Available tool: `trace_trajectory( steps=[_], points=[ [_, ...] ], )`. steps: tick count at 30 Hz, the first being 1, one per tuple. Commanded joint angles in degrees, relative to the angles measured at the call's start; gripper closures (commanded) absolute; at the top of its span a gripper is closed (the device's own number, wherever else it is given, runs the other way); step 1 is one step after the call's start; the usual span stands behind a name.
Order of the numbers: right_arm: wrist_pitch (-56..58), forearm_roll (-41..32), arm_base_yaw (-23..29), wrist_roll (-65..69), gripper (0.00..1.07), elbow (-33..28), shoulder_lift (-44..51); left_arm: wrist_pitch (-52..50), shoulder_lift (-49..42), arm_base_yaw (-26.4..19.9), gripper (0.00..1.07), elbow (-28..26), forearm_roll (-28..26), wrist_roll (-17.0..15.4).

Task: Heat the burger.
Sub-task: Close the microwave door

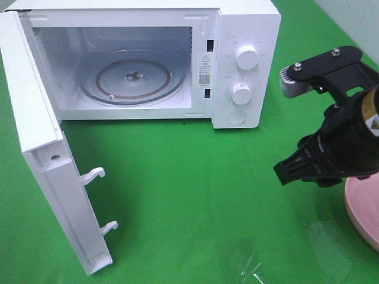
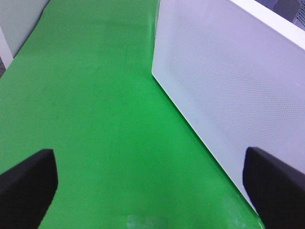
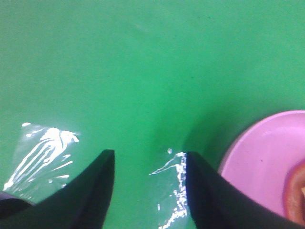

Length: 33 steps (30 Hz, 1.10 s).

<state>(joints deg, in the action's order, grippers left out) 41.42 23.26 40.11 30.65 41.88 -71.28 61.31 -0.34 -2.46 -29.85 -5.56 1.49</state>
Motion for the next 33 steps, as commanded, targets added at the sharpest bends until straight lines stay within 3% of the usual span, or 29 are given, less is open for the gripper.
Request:
trace_trajectory(
  steps=[1, 5, 10, 22, 30, 33],
  points=[
    [0.6, -10.4, -0.1, -13.1, 0.37, 0.3, 8.0, -0.1, -0.2, -0.1, 0.09, 0.2, -0.1, -0.1],
    [6.8, -16.5, -0.1, -23.4, 0.24, 0.3, 14.1, -0.1, -0.2, -0.1, 0.09, 0.2, -0.1, -0.1],
    [13.8, -17.9, -0.1, -26.1, 0.26, 0.2, 20.7, -0.1, -0.2, -0.1, 0.09, 0.2, -0.1, -0.1],
    [16.3, -17.8, -0.1, -26.4, 0.31, -0.1, 31.1, -0.1, -0.2, -0.1, 0.09, 0.2, -0.1, -0.1],
    [16.0, -17.8, -0.3, -24.6, 0.31, -5.7, 38.8, -0.1, -0.2, -0.1, 0.09, 0.2, -0.1, -0.1],
    [16.0, -17.9, -3.0, -23.8, 0.31, -8.0, 41.1, -0.1, -0.2, -0.1, 0.09, 0.2, -0.1, -0.1]
  ],
)
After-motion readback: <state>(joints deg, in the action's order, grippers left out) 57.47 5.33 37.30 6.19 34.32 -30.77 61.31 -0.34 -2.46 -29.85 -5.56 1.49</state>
